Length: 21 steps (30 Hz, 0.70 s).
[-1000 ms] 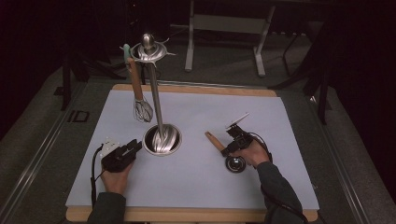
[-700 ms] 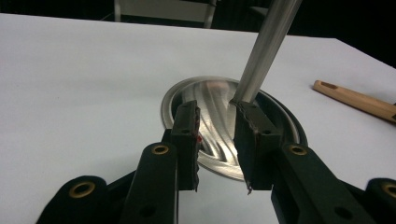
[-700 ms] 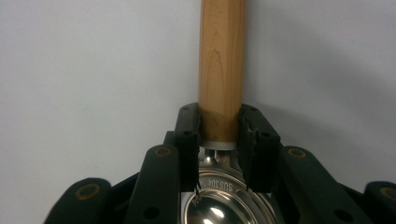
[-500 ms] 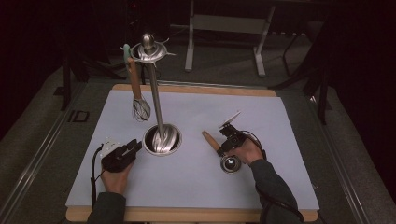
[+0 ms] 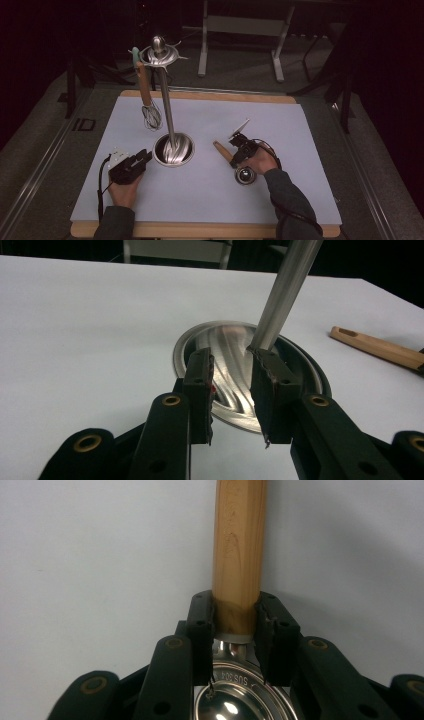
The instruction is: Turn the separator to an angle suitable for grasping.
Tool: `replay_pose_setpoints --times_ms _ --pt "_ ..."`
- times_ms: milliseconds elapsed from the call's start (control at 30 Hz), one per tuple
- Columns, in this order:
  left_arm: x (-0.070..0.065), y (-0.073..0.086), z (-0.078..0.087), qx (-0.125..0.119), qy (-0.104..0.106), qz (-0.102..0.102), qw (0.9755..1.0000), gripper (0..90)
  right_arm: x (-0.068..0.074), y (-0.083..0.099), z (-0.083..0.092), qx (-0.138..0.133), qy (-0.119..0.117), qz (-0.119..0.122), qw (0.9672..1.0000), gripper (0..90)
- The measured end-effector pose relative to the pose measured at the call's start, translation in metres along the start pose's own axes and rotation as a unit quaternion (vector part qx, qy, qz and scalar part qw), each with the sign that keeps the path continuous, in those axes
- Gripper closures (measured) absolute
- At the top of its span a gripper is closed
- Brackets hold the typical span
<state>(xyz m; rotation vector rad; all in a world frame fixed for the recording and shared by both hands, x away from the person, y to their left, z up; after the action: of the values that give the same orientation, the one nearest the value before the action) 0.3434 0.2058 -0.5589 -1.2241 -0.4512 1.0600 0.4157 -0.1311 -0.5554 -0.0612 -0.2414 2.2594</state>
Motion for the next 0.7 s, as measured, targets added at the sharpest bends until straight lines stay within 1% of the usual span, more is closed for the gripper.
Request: replay_pose_setpoints --times_ms 33,67,133,200,233,300,333,367,400,567,667,700 --pt "0.0 0.0 0.0 0.0 0.0 0.0 1.0 70.3 0.002 0.0 -0.001 -0.005 -0.014 -0.001 0.9999 70.8" --pt "0.0 0.0 0.0 0.0 0.0 0.0 1.0 70.3 0.002 0.0 -0.001 -0.008 -0.019 -0.002 0.9998 70.9" --pt "0.0 0.0 0.0 0.0 0.0 0.0 1.0 70.3 0.002 0.0 -0.001 -0.011 -0.019 -0.004 0.9998 70.8" --pt "0.0 0.0 0.0 0.0 0.0 -0.001 1.0 70.3 0.005 0.001 0.0 -0.024 -0.033 -0.001 0.9992 70.8" --pt "0.0 0.0 0.0 0.0 0.0 -0.001 1.0 70.3 0.006 0.001 0.001 -0.028 -0.037 -0.004 0.9989 70.8" --pt "-0.001 0.0 0.0 0.0 0.0 -0.004 1.0 70.5 0.008 0.0 0.002 -0.05 -0.036 0.018 0.998 70.8" --pt "-0.001 0.0 0.0 0.0 0.0 -0.004 1.0 70.5 0.008 0.0 0.002 -0.05 -0.036 0.018 0.998 70.8" --pt "-0.001 0.0 -0.001 0.003 -0.001 -0.006 1.0 70.5 0.009 0.001 0.003 -0.059 -0.037 0.017 0.9974 70.8" --pt "-0.001 0.0 -0.001 0.003 0.0 -0.006 1.0 70.5 0.009 0.001 0.003 -0.067 -0.033 0.021 0.997 70.8" --pt "-0.001 0.001 -0.001 0.005 0.0 -0.008 1.0 70.4 0.011 0.001 0.004 -0.088 -0.03 0.024 0.9954 70.8" --pt "-0.001 0.001 -0.002 0.006 0.001 -0.007 1.0 70.4 0.013 0.001 0.006 -0.09 -0.03 0.024 0.9952 70.8" --pt "-0.001 0.001 -0.002 0.005 0.001 -0.006 1.0 70.4 0.015 0.001 0.007 -0.096 -0.029 0.03 0.9945 70.8"
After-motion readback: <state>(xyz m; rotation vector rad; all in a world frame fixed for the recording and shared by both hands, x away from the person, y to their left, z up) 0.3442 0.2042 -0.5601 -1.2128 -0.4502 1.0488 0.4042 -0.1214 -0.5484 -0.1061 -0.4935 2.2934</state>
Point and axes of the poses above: each handheld gripper's, and its own axes: z roughly backward along the jaws, y roughly out of its underside, x roughly to its left, the point moved 6 cm from there along -z, roughly forward along the jaws, and after that the axes turned 7 degrees about y, right-handed, at the moved point
